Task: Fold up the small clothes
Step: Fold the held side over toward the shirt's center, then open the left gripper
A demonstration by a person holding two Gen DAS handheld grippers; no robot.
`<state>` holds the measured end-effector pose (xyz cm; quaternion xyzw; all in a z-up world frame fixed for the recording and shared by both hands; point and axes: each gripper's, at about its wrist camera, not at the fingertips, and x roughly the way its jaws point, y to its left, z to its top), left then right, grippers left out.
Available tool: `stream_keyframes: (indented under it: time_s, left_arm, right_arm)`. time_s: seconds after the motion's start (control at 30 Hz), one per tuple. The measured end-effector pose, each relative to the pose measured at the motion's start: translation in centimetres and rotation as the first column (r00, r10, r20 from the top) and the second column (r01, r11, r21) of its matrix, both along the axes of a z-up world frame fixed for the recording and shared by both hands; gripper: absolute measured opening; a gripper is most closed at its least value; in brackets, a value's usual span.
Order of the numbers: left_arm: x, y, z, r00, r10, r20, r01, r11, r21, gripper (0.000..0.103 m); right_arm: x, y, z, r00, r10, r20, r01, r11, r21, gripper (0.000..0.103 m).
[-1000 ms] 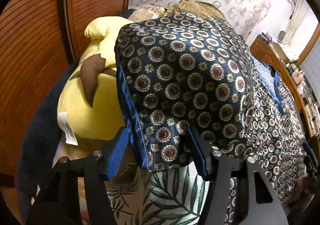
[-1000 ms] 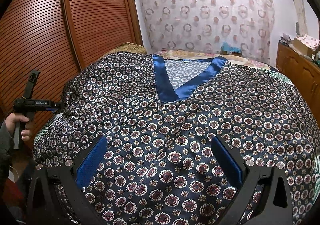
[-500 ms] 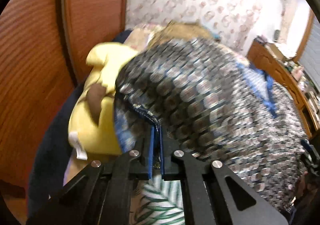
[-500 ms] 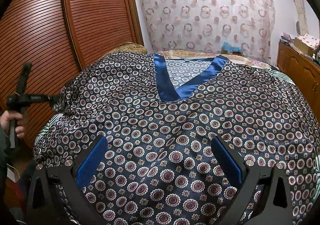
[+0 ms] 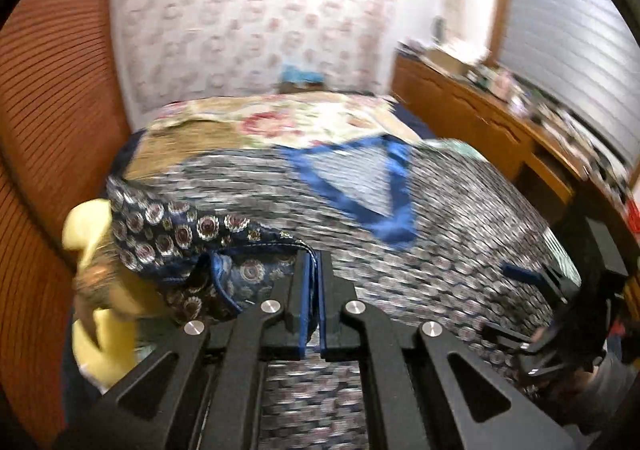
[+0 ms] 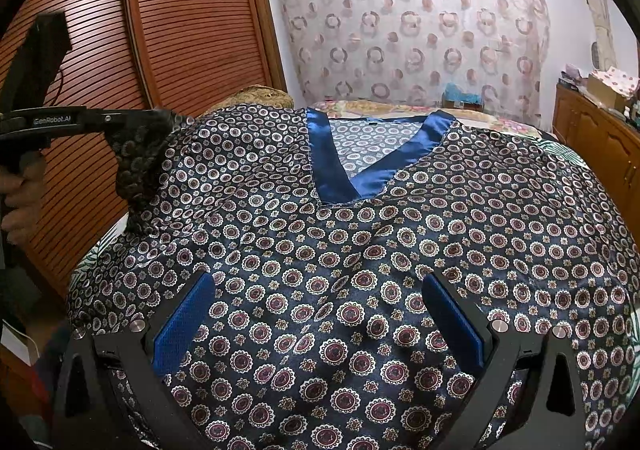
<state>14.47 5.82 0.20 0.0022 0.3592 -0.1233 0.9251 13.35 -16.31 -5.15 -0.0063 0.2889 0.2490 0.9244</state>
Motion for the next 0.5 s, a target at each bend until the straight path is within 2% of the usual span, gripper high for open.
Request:
stream_keyframes:
  time_s: [0.07,0.2,0.23,0.4,0.47,0.5]
  left_arm:
    - [-0.3,-1.5,-0.4,1.0,-0.028,-0.01,0.028,1.0,0.009,0.004]
    - [-0.9,-1.6,-1.5,0.999,-0.009,-0.036,0.01,0.999,0.044,0.006]
    - [-1.1,-1.2,-1.8,0.999,-0.003,-0.044,0.005,0.999,0.048,0.012]
    - [-2.3,1.2,-2.9,0.998,0.038,-0.058,-0.036,0.999,0.034,0.025]
    - [-2.8,2.1,-2.9,0.997,0.058,-0.046,-0.057,0.998,0.026,0.041]
    - [-3.0,2.4,-3.0,0.997,0.065,-0.039,-0.065,0.998,0.024,0.046]
  right_arm:
    - [0.0,0.0,0.0,1.0,0.001,0.0,-0.001,1.0,0.001,0.103]
    - [0.0,0.0,0.0,1.0,0.005,-0.001,-0.005,1.0,0.002,0.103]
    - [0.0,0.0,0.0,1.0,0.005,-0.001,-0.005,1.0,0.001,0.103]
    - [0.0,0.0,0.0,1.0,0.005,-0.002,-0.005,1.0,0.0,0.103]
    - [0.0,0.1,0.0,1.0,0.005,-0.005,-0.005,1.0,0.001,0.103]
    - [0.0,0.1,0.0,1.0,0.004,-0.006,-0.004,1.0,0.001,0.103]
